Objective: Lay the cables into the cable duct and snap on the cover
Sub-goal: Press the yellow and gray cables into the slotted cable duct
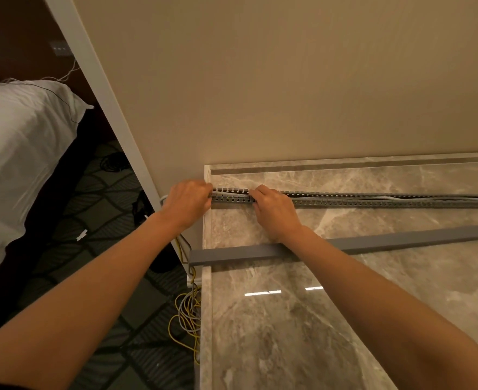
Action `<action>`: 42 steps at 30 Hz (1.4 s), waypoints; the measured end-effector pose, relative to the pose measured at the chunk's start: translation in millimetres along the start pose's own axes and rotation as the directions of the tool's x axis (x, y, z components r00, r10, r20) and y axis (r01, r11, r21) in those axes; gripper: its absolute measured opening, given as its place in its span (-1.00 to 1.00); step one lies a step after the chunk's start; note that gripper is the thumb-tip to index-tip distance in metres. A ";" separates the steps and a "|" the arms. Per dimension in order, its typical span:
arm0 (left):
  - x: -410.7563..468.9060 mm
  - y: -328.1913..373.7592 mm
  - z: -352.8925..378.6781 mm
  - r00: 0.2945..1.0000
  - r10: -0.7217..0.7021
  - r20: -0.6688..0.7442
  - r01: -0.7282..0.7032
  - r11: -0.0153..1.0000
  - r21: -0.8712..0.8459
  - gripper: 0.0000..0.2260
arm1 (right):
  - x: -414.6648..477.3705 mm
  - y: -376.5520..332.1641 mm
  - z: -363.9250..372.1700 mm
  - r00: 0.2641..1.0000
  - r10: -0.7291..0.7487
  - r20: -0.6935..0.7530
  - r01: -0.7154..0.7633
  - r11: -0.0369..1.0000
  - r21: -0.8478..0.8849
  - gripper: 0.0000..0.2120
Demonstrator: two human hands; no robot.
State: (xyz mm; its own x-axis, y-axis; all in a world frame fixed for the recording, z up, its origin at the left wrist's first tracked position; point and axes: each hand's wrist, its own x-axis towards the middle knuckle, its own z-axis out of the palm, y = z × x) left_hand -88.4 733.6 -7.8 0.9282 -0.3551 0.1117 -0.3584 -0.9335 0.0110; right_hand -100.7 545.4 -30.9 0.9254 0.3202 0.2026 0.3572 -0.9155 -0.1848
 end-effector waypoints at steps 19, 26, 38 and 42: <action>28.4 63.6 6.2 0.981 0.191 0.044 -0.192 0.981 0.009 -0.80 | -40.3 63.3 -20.5 0.979 0.201 -0.006 -0.199 0.973 0.114 -0.65; 54.2 89.8 -2.7 0.970 0.121 0.209 -0.153 0.978 0.143 -0.83 | -30.6 80.5 -30.6 0.921 0.236 0.310 -0.322 0.910 0.263 -0.51; 101.4 249.6 4.9 0.939 0.297 0.175 -0.294 0.955 -0.040 -0.79 | -98.1 202.4 -62.5 0.930 0.367 0.012 -0.364 0.916 0.168 -0.59; 118.2 298.3 18.9 0.949 0.267 0.168 -0.260 0.964 -0.059 -0.79 | -109.6 243.5 -70.6 0.961 0.259 0.098 -0.274 0.942 0.194 -0.52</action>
State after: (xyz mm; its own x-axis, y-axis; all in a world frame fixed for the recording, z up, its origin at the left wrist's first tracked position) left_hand -83.7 412.2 -10.1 0.8022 -0.5942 -0.0579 -0.5929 -0.8043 0.0401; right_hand -124.1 270.2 -30.2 0.9942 0.0942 0.0523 0.1074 -0.9029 -0.4163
